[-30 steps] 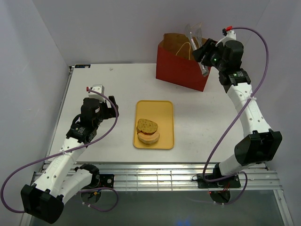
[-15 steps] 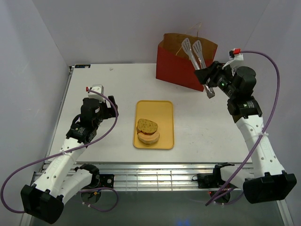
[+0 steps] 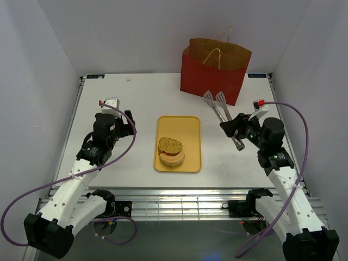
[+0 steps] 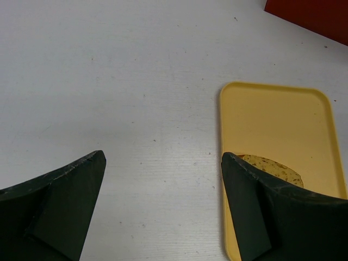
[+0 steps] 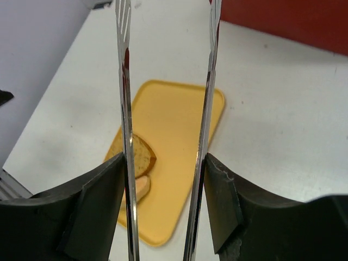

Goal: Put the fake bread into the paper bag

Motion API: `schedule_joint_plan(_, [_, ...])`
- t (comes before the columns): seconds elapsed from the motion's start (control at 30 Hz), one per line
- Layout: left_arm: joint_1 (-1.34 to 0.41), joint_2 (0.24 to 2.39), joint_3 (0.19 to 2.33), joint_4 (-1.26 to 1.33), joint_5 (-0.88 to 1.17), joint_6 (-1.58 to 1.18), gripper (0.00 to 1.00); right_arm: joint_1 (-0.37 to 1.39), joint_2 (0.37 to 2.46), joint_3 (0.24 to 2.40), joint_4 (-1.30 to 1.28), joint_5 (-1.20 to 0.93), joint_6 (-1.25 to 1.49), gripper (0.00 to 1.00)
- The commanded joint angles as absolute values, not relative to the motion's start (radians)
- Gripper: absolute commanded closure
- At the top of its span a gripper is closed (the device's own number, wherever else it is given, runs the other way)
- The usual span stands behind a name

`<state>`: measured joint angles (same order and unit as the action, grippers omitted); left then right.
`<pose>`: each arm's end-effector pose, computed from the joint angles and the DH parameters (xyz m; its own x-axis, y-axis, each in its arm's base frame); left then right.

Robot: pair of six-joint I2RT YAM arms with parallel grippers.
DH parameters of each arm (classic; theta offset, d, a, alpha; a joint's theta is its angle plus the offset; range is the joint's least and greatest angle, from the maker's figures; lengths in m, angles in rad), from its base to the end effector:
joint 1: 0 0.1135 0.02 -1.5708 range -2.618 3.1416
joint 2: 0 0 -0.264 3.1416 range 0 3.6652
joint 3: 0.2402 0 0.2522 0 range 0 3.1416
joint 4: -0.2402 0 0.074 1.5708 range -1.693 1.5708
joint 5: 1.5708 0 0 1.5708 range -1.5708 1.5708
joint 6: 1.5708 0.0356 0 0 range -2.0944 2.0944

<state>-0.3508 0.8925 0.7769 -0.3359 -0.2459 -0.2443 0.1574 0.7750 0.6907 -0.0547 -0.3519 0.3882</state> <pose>0.1929 -0.0614 0.3031 -0.4284 -0.0930 -0.8988 0.0247 0.9931 -0.1146 0.1827 0.0414 0.3225 -0.3100 0.3106 -0.8986 -0.3964 0.8168 0.4191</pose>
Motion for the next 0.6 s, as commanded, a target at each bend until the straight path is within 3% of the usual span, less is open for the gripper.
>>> schedule_joint_plan(0.0, [-0.356,0.874,0.790,-0.330,-0.247,-0.239,0.02,0.156,0.723,0.568,-0.002,-0.325,0.368,0.37])
schedule_joint_plan(0.27, [-0.356,0.882,0.792,-0.330,-0.245,-0.239,0.02,0.156,0.755,0.410,0.038,-0.123,0.382,0.37])
schedule_joint_plan(0.57, [-0.356,0.884,0.792,-0.330,-0.242,-0.241,0.02,0.158,0.862,0.351,0.113,-0.089,0.373,0.38])
